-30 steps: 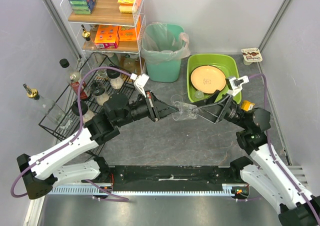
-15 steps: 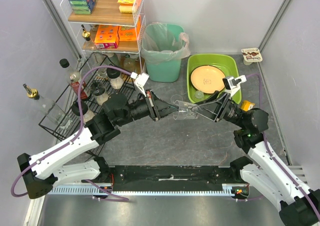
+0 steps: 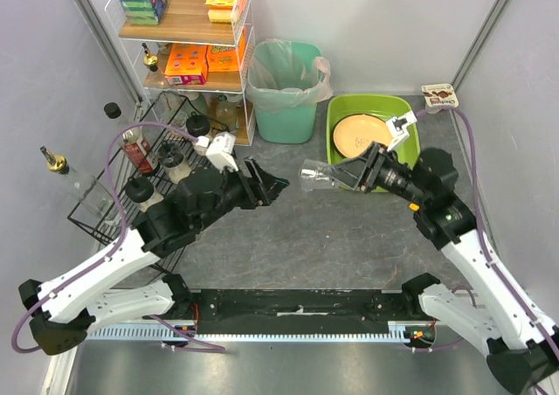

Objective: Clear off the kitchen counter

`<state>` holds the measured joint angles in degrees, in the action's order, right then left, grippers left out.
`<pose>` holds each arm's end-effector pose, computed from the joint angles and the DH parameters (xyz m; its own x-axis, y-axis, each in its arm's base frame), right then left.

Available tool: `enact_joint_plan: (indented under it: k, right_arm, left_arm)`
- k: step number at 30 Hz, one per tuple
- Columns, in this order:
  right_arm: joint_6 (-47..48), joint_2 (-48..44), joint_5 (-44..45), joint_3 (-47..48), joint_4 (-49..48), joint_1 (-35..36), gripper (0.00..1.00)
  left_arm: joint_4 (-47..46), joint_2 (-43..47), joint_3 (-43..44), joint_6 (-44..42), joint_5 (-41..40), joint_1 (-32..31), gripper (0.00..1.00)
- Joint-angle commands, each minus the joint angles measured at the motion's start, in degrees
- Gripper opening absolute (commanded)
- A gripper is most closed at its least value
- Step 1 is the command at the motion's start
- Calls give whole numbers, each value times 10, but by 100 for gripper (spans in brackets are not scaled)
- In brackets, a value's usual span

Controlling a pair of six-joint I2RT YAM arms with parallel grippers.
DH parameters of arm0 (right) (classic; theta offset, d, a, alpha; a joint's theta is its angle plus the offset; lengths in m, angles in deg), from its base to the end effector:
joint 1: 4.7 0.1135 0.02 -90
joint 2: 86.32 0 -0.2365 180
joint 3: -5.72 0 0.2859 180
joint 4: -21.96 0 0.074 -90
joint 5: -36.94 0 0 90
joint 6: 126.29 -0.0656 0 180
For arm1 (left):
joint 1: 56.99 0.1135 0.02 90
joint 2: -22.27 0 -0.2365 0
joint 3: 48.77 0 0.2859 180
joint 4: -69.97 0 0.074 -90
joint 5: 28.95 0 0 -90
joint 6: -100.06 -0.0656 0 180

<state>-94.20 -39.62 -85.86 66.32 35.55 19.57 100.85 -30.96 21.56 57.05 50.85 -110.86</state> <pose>0.2265 0.1411 0.3550 -0.7085 0.4617 -0.5337 -0.4501 0.2869 0.8456 0.1782 -0.2244 0.3540 -0.6029 -0.3947 -0.6933 0.3704 0.6313 -0.6814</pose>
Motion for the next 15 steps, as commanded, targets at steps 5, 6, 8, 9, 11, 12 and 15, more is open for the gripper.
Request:
enact_joint_plan:
  k: [5,6,8,9,11,12,15]
  right_arm:
    - [289,160,359,210,338,1,7]
    - [302,183,395,235,354,-1,8]
    - [329,230,449,273,378,-3,10]
    - [338,252,475,284,385,-5,10]
    - [358,295,518,303,398,-11,11]
    - [367,312,525,307,402,-18,10]
    - [387,356,531,307,403,-45,8]
  left_arm:
    - [99,79,-26,-44,-134,6,78]
    - [100,80,-25,-50,-131,6,78]
    - [107,77,-20,-60,-120,6,78]
    - [111,74,-17,-65,-114,7,78]
    - [116,68,-14,-73,-103,7,78]
    - [119,66,-14,-76,-98,7,78]
    - [121,62,-14,-84,-87,7,78]
